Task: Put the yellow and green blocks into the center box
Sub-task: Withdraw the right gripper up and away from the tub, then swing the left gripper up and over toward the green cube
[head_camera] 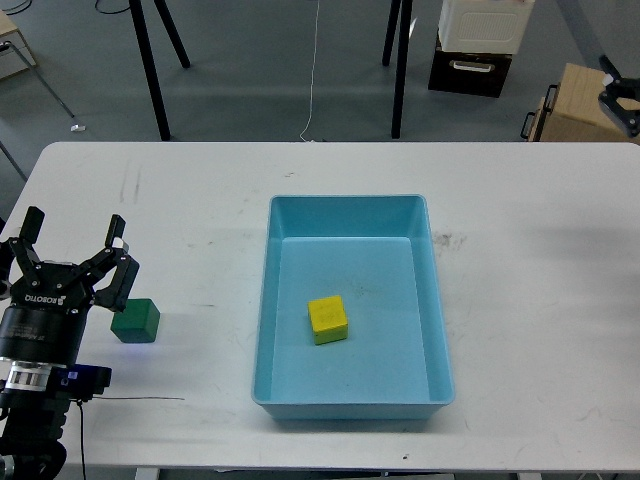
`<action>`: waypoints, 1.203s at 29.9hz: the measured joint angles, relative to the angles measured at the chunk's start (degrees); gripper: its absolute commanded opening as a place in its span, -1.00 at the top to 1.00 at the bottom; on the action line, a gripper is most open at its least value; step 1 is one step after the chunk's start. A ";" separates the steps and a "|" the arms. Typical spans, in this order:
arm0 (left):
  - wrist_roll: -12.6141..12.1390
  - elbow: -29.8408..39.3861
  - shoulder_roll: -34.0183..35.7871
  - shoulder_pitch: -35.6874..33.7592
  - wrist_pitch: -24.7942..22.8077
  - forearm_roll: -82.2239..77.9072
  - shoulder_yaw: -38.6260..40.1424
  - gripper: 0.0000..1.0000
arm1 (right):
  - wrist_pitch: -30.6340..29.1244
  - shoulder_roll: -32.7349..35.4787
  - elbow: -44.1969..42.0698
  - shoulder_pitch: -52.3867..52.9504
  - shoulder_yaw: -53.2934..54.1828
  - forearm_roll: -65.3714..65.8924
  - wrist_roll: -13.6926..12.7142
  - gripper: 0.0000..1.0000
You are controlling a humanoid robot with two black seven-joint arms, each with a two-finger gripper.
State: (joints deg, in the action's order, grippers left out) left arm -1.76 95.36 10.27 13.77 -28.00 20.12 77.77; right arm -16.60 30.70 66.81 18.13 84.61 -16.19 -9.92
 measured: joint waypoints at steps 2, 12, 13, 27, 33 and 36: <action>0.13 0.00 0.01 -0.62 0.00 0.01 0.17 -1.00 | -0.94 -0.62 4.64 -7.64 4.27 -0.78 1.11 -1.00; -0.15 0.09 0.02 -2.07 0.00 0.01 0.71 -1.00 | -5.52 -16.39 23.97 -38.38 15.27 -2.45 4.00 -1.00; -0.21 0.09 0.06 -2.07 0.00 0.01 0.70 -1.00 | -5.79 -18.00 25.01 -40.03 15.26 -2.45 3.99 -1.00; 0.45 -1.84 -0.23 -2.17 0.00 0.15 8.60 -1.00 | -4.86 -20.03 25.18 -42.16 15.39 -1.87 3.94 -1.00; -1.53 -11.25 1.01 -11.18 0.00 0.47 17.12 -1.00 | -4.57 -17.64 25.19 -42.37 15.39 -1.86 3.94 -1.00; -3.11 -11.97 6.04 -13.93 0.00 0.40 19.13 -1.00 | -4.55 -17.17 25.19 -42.42 15.60 -1.89 3.94 -1.00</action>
State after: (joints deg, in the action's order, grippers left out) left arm -4.86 83.39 16.31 -0.16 -28.00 20.52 96.89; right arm -21.15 13.53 92.00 -24.29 100.21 -18.08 -5.98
